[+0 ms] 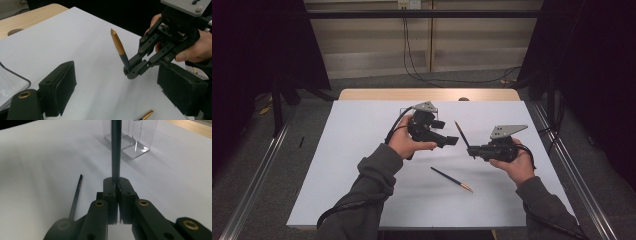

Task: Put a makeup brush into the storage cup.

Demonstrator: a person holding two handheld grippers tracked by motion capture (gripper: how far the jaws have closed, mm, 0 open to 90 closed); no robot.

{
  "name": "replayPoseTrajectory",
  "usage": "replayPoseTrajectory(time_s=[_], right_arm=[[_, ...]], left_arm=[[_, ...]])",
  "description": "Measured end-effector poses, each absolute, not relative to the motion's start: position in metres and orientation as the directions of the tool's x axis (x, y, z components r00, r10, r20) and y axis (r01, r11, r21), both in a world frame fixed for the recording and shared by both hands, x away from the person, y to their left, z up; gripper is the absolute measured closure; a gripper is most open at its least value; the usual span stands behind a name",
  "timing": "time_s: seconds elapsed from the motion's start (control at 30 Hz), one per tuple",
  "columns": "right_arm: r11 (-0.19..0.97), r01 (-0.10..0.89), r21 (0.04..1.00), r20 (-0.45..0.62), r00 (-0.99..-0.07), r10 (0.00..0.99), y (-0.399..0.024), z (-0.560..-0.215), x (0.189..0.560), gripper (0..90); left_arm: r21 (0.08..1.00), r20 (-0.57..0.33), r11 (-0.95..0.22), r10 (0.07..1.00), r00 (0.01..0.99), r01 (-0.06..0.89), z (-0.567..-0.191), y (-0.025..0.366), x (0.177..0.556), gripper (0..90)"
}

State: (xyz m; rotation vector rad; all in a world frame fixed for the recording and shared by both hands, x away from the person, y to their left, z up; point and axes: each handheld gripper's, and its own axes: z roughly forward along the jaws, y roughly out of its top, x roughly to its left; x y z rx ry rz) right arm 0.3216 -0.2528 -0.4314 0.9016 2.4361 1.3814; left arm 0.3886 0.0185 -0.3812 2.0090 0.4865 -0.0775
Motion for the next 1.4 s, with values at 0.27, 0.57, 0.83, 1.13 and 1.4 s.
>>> replayPoseTrajectory(time_s=[0.27,0.57,0.83,1.13,1.4], right_arm=[[0.332,0.425,0.842,0.161,-0.786,0.597,-0.2522,-0.4332,0.3213,85.9],[0.289,0.434,0.853,0.190,-0.775,0.603,-0.2506,-0.4340,0.3208,85.9],[0.255,0.434,0.864,0.208,-0.770,0.604,-0.2495,-0.4348,0.3206,85.9],[0.196,0.413,0.889,0.224,-0.768,0.600,-0.2482,-0.4355,0.3204,85.9],[0.167,0.389,0.906,0.219,-0.769,0.601,-0.2463,-0.4335,0.3195,85.8]], left_arm=[[0.852,-0.255,-0.379,0.300,0.919,0.360,-0.3847,0.0168,0.3882,13.1],[0.860,-0.262,-0.362,0.295,0.919,0.361,-0.3843,0.0155,0.3887,12.5],[0.862,-0.275,-0.344,0.297,0.914,0.371,-0.3846,0.0141,0.3894,13.2],[0.865,-0.279,-0.337,0.292,0.915,0.372,-0.3847,0.0128,0.3901,13.5],[0.872,-0.287,-0.317,0.284,0.915,0.372,-0.3832,0.0120,0.3893,13.8]])
